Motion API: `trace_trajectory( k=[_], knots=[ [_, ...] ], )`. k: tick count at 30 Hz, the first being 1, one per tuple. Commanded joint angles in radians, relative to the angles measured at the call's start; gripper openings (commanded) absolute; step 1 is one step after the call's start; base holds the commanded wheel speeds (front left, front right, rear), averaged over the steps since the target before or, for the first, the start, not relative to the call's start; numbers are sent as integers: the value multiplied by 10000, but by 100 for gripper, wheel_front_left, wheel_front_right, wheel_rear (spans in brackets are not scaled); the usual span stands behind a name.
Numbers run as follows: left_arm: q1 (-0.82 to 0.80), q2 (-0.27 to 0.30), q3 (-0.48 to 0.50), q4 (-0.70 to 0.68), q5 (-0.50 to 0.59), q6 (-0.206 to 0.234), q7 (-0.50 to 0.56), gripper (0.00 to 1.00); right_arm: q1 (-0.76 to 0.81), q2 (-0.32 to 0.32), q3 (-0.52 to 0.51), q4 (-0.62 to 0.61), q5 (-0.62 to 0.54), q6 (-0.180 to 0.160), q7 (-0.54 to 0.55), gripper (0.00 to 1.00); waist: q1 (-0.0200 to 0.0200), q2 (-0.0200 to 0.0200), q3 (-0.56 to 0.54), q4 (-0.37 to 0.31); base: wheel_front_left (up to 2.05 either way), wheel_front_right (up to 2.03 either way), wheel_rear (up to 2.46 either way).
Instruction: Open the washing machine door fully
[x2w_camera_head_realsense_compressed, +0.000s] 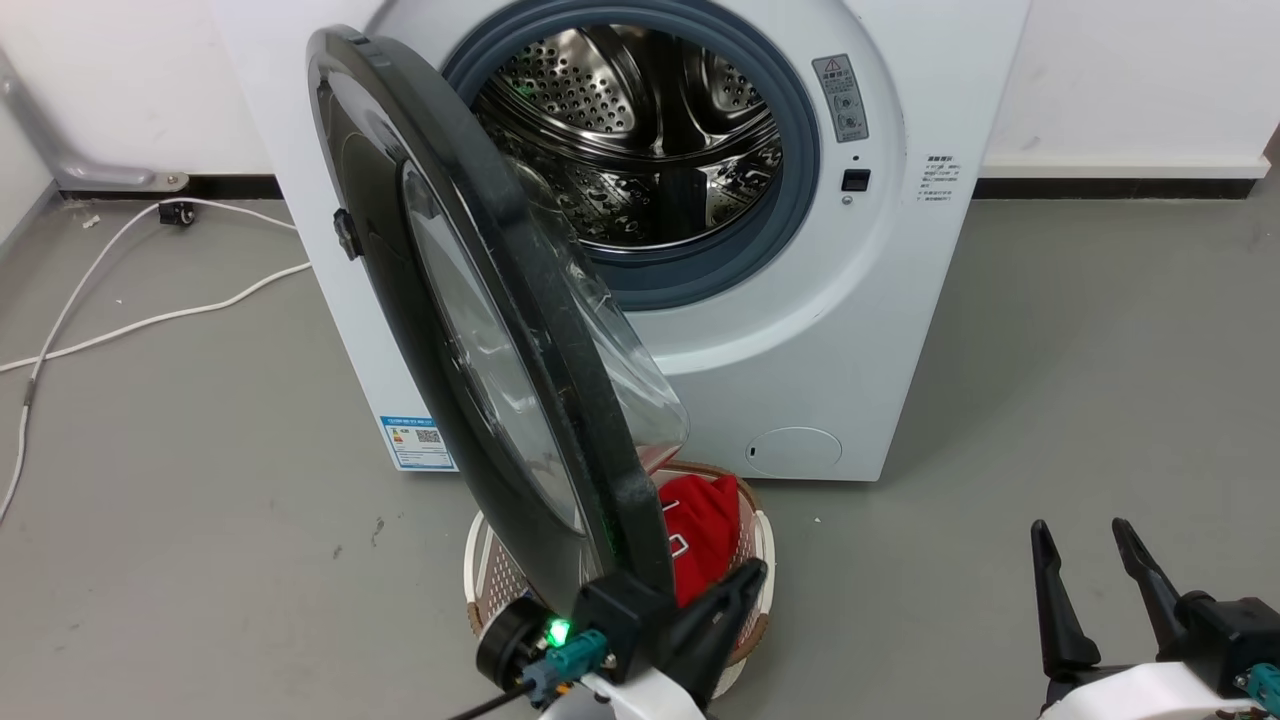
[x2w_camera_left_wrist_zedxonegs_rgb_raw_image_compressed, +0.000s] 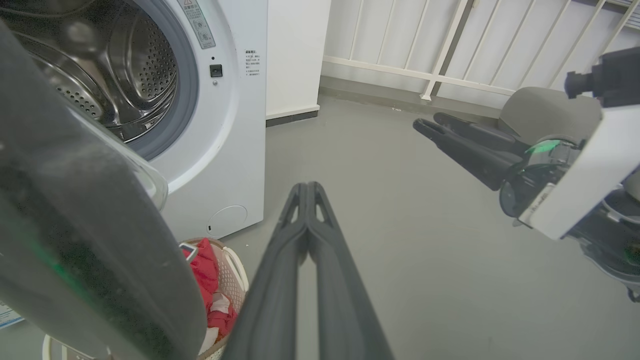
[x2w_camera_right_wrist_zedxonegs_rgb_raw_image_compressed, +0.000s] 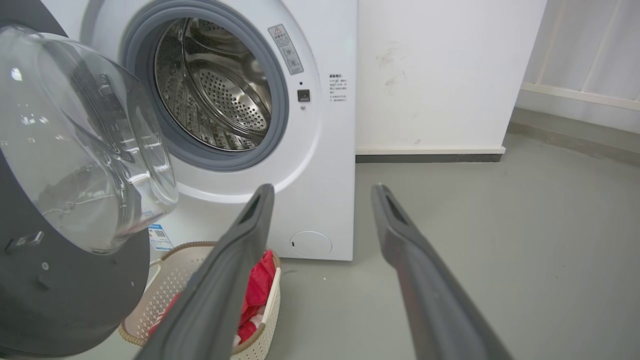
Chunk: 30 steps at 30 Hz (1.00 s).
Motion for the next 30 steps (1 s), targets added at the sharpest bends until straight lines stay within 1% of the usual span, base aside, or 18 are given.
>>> trace_trajectory(
  k=[1,5,7,16,22,30],
  knots=[
    [-154,7,95,104,-18,57,-82,0,-65,22,16,0,-31,-2,28,100,0,0,10,-5,0,0,0],
    [-345,-35,395,587,-73,270,-269,0,-110,22,46,9,8,-2,23,100,0,0,57,-29,0,0,0],
    [-411,-19,492,777,-93,297,-375,0,-123,23,68,18,64,-2,39,100,0,0,83,-32,0,0,0],
    [-352,73,991,1304,-241,640,-906,0,-132,23,81,97,156,-2,21,100,0,0,136,28,0,0,0],
    [-29,139,1235,968,-416,813,-1303,0,-131,22,44,173,120,-2,18,100,0,0,133,114,0,0,0],
    [493,507,1529,447,-418,1225,-1164,0,-193,22,-6,248,183,-2,-27,100,0,0,133,415,0,0,0]
  ],
)
